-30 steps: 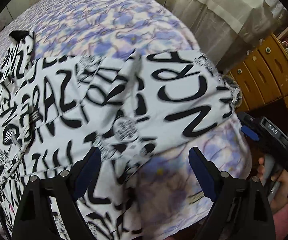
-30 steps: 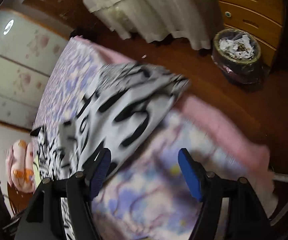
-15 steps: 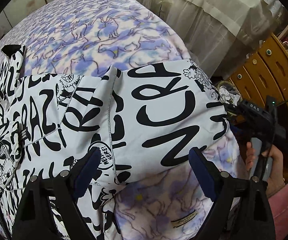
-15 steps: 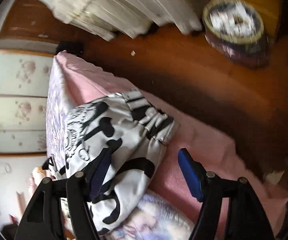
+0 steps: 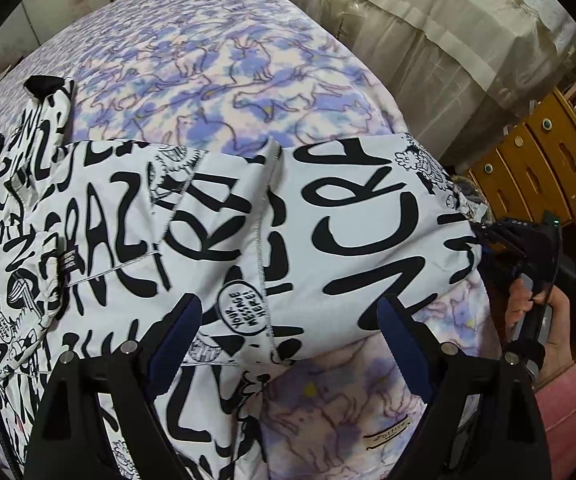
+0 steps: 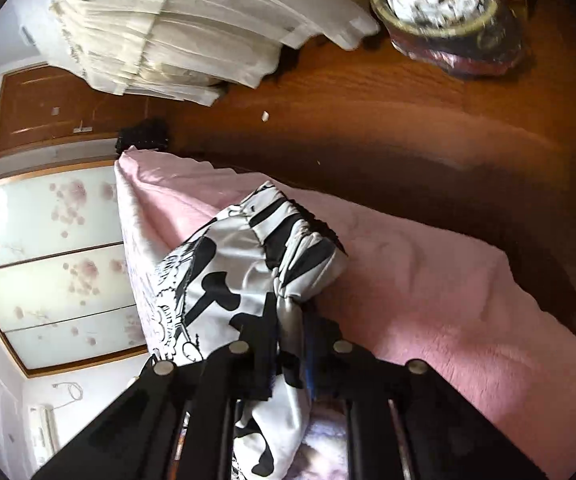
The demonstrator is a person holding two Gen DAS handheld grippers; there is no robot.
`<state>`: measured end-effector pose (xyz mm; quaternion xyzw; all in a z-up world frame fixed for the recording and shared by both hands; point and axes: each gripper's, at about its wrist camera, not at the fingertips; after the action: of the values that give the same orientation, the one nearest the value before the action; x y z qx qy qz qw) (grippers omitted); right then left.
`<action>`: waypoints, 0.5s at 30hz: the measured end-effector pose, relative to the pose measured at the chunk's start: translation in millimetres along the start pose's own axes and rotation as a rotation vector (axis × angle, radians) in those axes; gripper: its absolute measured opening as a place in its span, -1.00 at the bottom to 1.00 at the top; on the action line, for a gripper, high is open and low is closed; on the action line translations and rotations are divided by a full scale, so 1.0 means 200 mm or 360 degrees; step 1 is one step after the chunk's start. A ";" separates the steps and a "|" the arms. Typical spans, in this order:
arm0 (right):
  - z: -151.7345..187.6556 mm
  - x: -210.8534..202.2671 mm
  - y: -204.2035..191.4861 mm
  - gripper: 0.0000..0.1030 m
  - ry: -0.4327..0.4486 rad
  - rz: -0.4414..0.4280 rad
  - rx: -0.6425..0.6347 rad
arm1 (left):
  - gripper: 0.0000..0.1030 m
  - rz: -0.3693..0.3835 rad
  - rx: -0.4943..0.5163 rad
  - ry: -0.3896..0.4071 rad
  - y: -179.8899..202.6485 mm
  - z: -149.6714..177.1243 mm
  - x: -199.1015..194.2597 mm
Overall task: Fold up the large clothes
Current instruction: 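Lift the sleeve with the right gripper and carry it toward the jacket body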
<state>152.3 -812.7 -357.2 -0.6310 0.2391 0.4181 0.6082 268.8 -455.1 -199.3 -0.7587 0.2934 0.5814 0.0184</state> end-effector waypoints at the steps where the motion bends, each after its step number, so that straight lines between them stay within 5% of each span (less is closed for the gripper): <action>1: 0.01 -0.03 -0.02 -0.83 0.0038 -0.0012 -0.0008 | 0.71 0.0001 -0.0001 0.0009 -0.01 0.01 -0.02; 8: 0.15 -0.34 -0.24 -0.86 0.0298 -0.0150 -0.0141 | 0.71 0.0025 -0.0032 0.0098 -0.14 0.04 -0.17; 15: 0.47 -0.62 -0.61 -0.88 0.0484 -0.0347 -0.0422 | 0.71 0.0063 -0.0102 0.0236 -0.39 0.11 -0.42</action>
<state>161.6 -730.6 -178.4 -0.7834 0.2012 0.2776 0.5184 273.4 -346.7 -155.9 -0.7940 0.2901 0.5329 -0.0391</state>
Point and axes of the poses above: each gripper's, at about its wrist camera, not at the fingertips, and x roughly the way its jaws point, y to its right, z to its underside, and after that the axes turned 12 degrees about z, right-handed
